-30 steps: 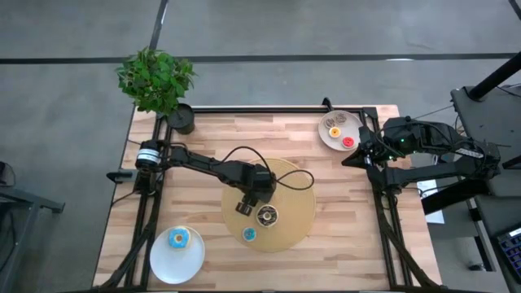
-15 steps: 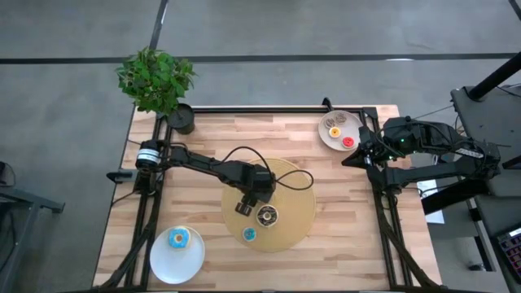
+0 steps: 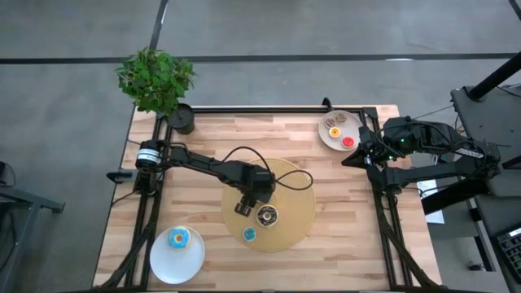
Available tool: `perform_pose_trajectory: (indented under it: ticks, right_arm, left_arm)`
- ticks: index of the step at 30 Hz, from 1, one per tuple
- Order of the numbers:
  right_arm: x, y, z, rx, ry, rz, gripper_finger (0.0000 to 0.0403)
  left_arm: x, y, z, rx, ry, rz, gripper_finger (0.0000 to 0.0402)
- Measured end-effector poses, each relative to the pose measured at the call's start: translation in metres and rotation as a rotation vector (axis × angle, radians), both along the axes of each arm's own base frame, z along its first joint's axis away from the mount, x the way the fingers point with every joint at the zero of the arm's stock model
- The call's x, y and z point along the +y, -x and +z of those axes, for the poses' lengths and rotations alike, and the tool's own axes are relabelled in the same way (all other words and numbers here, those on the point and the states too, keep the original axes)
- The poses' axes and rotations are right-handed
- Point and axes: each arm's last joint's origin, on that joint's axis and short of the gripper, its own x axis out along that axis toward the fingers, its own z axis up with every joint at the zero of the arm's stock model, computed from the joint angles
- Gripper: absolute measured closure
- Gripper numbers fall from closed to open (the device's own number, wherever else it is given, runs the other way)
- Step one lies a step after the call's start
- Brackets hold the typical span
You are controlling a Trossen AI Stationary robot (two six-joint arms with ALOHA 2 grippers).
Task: Pick & Place donuts
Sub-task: Put the large pink donut on the white plate
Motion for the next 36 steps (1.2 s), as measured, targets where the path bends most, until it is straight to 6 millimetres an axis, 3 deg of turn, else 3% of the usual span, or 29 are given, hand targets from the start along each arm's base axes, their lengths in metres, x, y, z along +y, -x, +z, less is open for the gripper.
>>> perform_pose_trajectory:
  ticks: [28,36]
  right_arm:
    - [0.000,0.000,0.000,-0.001,0.000,0.000,0.0394]
    - [0.000,0.000,0.000,-0.002,0.006,0.005,0.0394]
  left_arm:
    - [0.000,0.001,0.000,0.021,0.013,0.021,0.0279]
    - [0.000,0.001,0.021,0.076,-0.007,0.020,0.0280]
